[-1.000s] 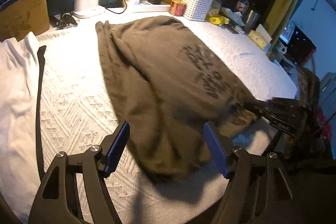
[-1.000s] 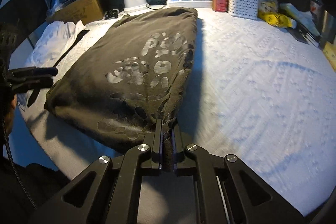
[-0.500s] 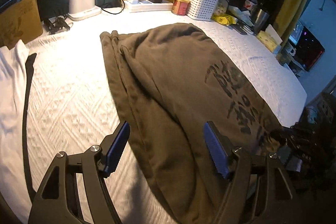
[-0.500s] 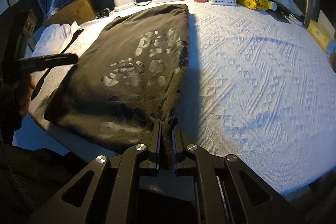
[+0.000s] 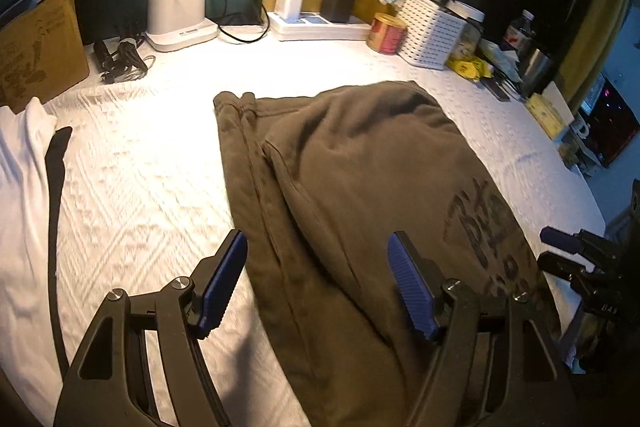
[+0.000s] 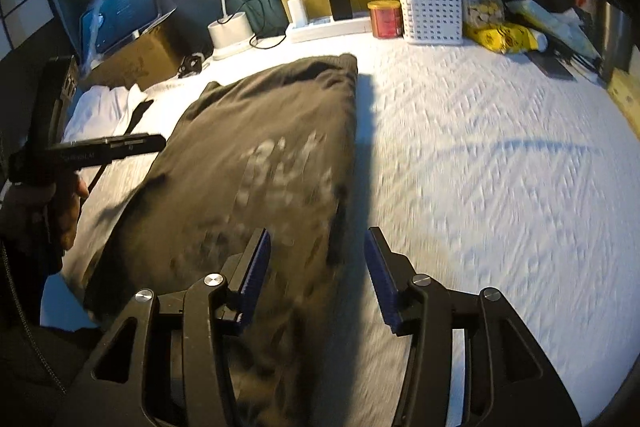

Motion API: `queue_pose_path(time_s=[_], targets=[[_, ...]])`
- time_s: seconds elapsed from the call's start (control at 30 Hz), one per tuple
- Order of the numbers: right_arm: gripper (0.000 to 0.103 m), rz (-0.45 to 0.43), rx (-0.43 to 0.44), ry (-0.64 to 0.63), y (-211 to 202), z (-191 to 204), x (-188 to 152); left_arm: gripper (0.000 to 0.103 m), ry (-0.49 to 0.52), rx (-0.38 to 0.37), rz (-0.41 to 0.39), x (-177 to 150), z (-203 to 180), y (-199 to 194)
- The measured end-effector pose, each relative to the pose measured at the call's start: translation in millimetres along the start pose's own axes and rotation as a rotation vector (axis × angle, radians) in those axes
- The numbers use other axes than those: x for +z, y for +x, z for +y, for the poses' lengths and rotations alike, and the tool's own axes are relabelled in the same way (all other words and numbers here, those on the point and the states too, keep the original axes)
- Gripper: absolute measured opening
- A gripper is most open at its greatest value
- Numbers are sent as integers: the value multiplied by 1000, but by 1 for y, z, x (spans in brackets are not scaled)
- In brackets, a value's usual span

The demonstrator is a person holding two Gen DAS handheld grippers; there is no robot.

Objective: Fold small clothes

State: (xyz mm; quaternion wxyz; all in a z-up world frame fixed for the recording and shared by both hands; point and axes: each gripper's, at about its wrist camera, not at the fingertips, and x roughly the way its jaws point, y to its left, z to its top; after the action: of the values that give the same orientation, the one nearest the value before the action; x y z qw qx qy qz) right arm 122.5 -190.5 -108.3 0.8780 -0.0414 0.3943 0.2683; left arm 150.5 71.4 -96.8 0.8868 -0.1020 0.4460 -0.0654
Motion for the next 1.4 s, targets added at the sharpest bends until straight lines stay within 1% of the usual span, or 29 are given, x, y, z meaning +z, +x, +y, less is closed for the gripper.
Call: queue_pose_path(time_s=[0.17, 0.33, 0.43, 0.5, 0.63, 0.7, 0.87, 0.9, 1.07, 1.13, 1.17, 1.23, 1.27, 1.3, 1.33, 1.4], targets=[[52, 9, 4, -12, 21, -9, 26, 73, -12, 9, 10, 13, 10, 14], [52, 20, 17, -22, 44, -15, 48, 73, 6, 11, 10, 26, 13, 28], [52, 23, 20, -30, 56, -17, 60, 73, 21, 55, 21, 34, 18, 40], [52, 23, 24, -36, 62, -18, 67, 73, 11, 74, 24, 39, 24, 46], [52, 18, 38, -48, 76, -19, 82, 74, -15, 76, 28, 46, 35, 58], [52, 18, 46, -50, 85, -21, 90, 78, -6, 65, 22, 48, 33, 61], [52, 23, 67, -44, 109, -28, 110, 78, 20, -24, 26, 55, 27, 69], [52, 27, 72, -44, 114, -28, 114, 78, 30, -33, 26, 56, 24, 70], [52, 48, 108, -40, 135, -29, 126, 78, 103, -58, 24, 57, 4, 78], [56, 56, 109, -36, 143, -29, 127, 78, 133, -51, 21, 57, -4, 81], [57, 46, 119, -36, 145, -29, 128, 77, 156, -50, 20, 56, -9, 82], [57, 44, 125, -40, 149, -27, 131, 67, 188, -52, 17, 55, -16, 84], [57, 43, 126, -49, 151, -26, 132, 59, 198, -54, 14, 56, -18, 84], [57, 42, 125, -60, 153, -24, 133, 54, 200, -56, 15, 57, -19, 85], [57, 43, 117, -71, 154, -22, 134, 51, 204, -58, 15, 57, -20, 86], [57, 43, 107, -93, 156, -18, 134, 37, 213, -64, 17, 57, -23, 87]])
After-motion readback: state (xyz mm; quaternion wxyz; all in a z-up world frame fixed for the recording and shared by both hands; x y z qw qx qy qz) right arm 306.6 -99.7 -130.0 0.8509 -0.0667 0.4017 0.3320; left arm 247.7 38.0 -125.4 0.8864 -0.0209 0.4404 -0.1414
